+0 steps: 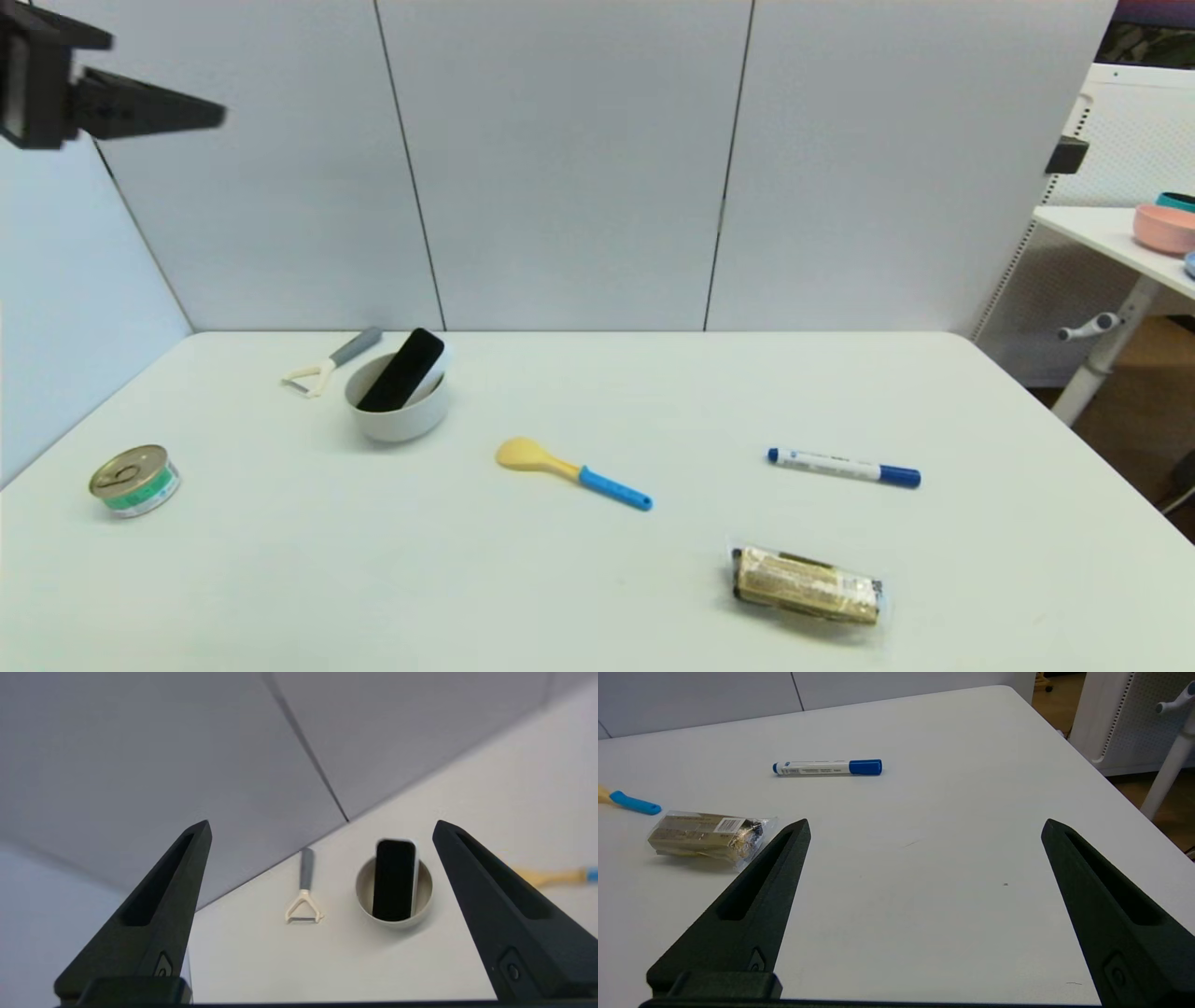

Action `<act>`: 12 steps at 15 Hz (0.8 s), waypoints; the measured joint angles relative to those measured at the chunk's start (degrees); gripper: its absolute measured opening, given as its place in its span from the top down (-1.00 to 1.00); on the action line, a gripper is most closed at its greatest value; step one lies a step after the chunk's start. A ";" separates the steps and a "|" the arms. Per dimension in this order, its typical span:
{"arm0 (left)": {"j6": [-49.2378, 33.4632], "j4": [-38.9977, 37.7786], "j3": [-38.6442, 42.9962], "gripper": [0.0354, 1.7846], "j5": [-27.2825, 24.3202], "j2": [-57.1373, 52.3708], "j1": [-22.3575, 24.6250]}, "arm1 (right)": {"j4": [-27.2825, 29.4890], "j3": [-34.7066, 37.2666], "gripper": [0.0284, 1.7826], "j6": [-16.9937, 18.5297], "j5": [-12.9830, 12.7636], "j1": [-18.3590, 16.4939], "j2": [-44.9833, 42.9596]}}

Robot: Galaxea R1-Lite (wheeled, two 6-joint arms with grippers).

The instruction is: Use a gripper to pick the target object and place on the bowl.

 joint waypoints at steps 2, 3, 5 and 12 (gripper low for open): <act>-7.05 -2.49 6.61 -0.88 4.29 -6.40 -0.09 | 0.02 0.00 -0.92 0.02 0.04 0.00 0.00; -9.75 -4.69 11.79 -0.88 5.10 -9.55 -0.11 | 0.02 0.00 -0.92 0.00 0.04 0.00 0.00; -13.56 -10.79 24.59 -0.89 6.03 -16.41 -0.13 | 0.00 0.00 -0.92 0.02 0.02 0.00 0.00; -17.10 -24.73 66.01 -0.90 8.03 -43.89 0.15 | 0.00 0.00 -0.92 0.02 0.02 0.00 0.00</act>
